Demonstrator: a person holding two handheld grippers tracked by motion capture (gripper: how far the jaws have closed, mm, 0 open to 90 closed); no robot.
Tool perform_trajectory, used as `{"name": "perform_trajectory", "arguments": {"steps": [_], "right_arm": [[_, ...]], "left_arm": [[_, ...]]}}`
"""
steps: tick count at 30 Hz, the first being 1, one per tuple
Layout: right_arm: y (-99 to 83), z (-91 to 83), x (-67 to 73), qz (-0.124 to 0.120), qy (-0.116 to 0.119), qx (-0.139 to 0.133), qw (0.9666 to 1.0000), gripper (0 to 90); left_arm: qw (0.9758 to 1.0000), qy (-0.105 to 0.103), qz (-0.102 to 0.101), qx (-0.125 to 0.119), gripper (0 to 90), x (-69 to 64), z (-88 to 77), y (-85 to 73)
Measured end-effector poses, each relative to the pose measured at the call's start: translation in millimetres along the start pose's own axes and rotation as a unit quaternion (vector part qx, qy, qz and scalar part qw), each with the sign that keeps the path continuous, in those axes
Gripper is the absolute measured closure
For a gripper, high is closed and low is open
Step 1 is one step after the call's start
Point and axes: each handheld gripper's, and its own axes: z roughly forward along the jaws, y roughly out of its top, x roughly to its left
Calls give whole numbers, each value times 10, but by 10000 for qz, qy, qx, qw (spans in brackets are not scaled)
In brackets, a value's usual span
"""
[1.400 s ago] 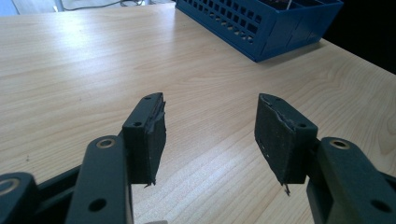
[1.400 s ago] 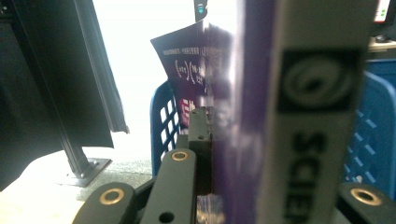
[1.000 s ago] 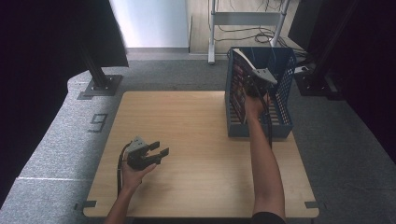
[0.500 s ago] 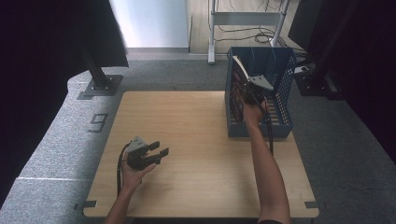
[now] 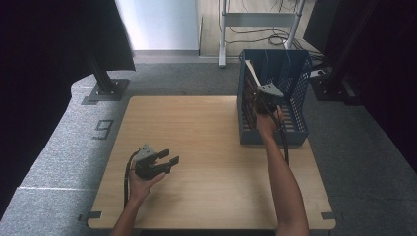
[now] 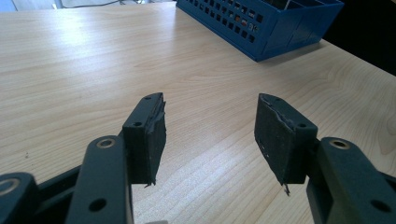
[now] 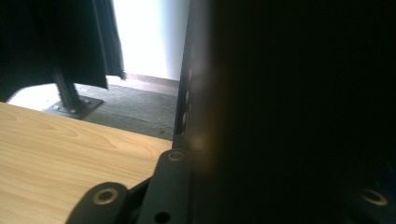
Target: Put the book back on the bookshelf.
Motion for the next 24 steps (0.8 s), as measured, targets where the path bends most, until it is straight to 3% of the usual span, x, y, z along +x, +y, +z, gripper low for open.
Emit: {"name": "perform_trajectory", "arguments": {"steps": [5, 18, 24], "right_arm": [[1, 17, 34, -104, -121, -19, 9999, 816], [13, 88, -79, 148, -417, -257, 9987, 818], [-14, 184, -99, 320, -705, -404, 9962, 818]], "left_arm": [[10000, 4, 7, -4, 435, -6, 2, 0], [10000, 32, 34, 25, 435, 2, 14, -5], [10000, 49, 4, 0, 436, 35, -5, -5]]}}
